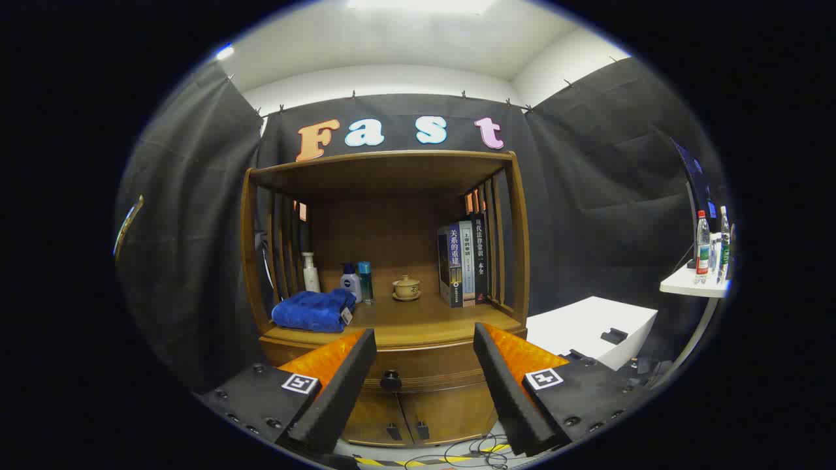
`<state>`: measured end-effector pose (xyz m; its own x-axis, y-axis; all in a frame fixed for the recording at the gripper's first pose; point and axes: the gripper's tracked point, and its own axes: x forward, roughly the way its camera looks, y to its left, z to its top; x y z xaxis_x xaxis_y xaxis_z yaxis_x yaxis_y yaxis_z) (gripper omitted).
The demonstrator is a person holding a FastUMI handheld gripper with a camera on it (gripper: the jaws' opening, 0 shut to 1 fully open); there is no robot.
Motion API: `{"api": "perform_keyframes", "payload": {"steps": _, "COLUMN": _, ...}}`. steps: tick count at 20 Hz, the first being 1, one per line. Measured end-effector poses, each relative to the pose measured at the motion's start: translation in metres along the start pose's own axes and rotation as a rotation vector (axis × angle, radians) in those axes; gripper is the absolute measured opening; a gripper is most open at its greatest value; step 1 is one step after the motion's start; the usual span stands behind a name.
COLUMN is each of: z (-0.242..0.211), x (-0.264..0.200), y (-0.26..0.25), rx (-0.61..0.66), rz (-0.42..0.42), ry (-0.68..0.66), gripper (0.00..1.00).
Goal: Pull open the drawer, take out the items inside it, and place them on the countertop above the cabinet.
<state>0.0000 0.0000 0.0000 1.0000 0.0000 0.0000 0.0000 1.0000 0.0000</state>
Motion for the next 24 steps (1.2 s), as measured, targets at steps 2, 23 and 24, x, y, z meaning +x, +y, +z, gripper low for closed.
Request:
{"api": "perform_keyframes", "payload": {"steps": 2, "z": 0.0, "x": 0.001, "y": 0.001, "rx": -0.003, "rz": 0.002, "ry": -0.002, "gripper": 0.99}}
{"api": "perform_keyframes", "payload": {"steps": 23, "z": -0.002, "x": 0.0, "y": -0.004, "rx": 0.008, "rz": 0.0, "ry": -0.002, "gripper": 0.99}}
{"api": "perform_keyframes", "payload": {"steps": 24, "z": -0.004, "x": 0.002, "y": -0.005, "rx": 0.005, "rz": -0.002, "ry": -0.004, "gripper": 0.99}}
